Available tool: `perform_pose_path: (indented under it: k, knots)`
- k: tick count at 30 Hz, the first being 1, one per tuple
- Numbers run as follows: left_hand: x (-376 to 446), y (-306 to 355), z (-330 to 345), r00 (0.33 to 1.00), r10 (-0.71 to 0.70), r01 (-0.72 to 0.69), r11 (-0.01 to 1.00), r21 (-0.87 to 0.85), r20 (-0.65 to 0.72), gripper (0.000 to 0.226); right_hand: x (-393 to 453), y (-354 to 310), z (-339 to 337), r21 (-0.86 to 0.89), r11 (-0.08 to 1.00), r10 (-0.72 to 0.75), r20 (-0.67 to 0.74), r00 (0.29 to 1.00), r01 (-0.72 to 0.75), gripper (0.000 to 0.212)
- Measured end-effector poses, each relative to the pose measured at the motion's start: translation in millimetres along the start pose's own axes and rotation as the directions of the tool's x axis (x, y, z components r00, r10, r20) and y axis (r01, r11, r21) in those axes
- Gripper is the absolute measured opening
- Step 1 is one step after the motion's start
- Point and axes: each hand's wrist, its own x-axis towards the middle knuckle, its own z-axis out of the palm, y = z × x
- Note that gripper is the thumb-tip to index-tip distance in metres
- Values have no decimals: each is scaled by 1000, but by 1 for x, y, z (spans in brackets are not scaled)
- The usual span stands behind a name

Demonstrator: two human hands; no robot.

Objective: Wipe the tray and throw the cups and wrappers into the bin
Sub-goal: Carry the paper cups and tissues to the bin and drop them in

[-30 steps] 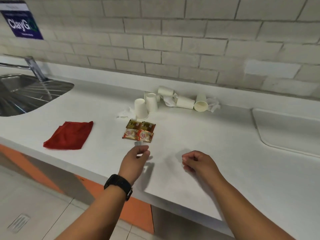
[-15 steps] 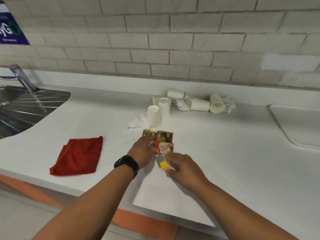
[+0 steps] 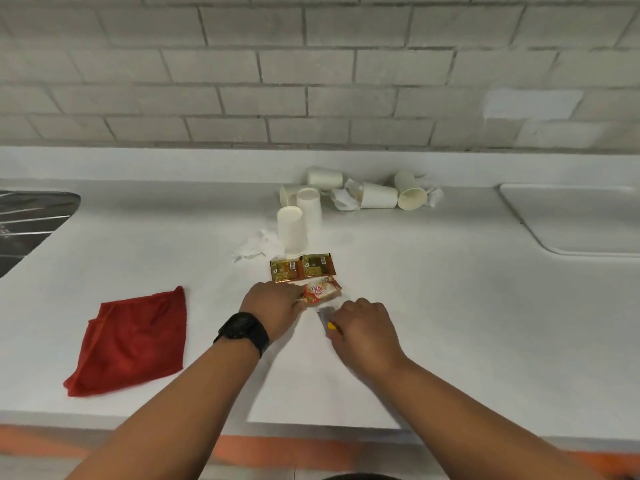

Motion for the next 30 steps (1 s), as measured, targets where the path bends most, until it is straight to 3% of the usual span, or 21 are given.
perform_pose_path:
  k: [4, 7, 10, 13, 20, 25, 30]
  knots:
    - [-2, 1, -3, 997, -73, 72, 985, -156, 3, 34, 5, -2, -3, 58, 991, 118, 77, 990, -122, 30]
    - [-6, 4, -4, 983, -179, 155, 914, -374, -30, 24, 5, 6, -12, 180, 950, 223, 177, 959, -254, 22]
    - [-9, 10, -9, 956, -294, 226, 772, -593, -18, 22, -5, 19, -21, 447, 777, 367, 251, 896, -443, 24]
    - [-5, 23, -14, 945, -326, 239, 732, -638, -20, 24, -14, 32, -28, 608, 584, 490, 263, 831, -537, 26]
    - [11, 68, -12, 980, -196, 160, 651, -742, 39, 15, -38, 55, -51, 797, 284, 588, 293, 754, -532, 26]
    - [22, 123, -15, 997, -73, 76, 683, -726, 35, 15, -66, 89, -72, 844, 200, 663, 257, 703, -497, 20]
    - [27, 201, -19, 998, 50, 2, 658, -753, 46, 12, -122, 140, -96, 863, 126, 757, 234, 610, -488, 21]
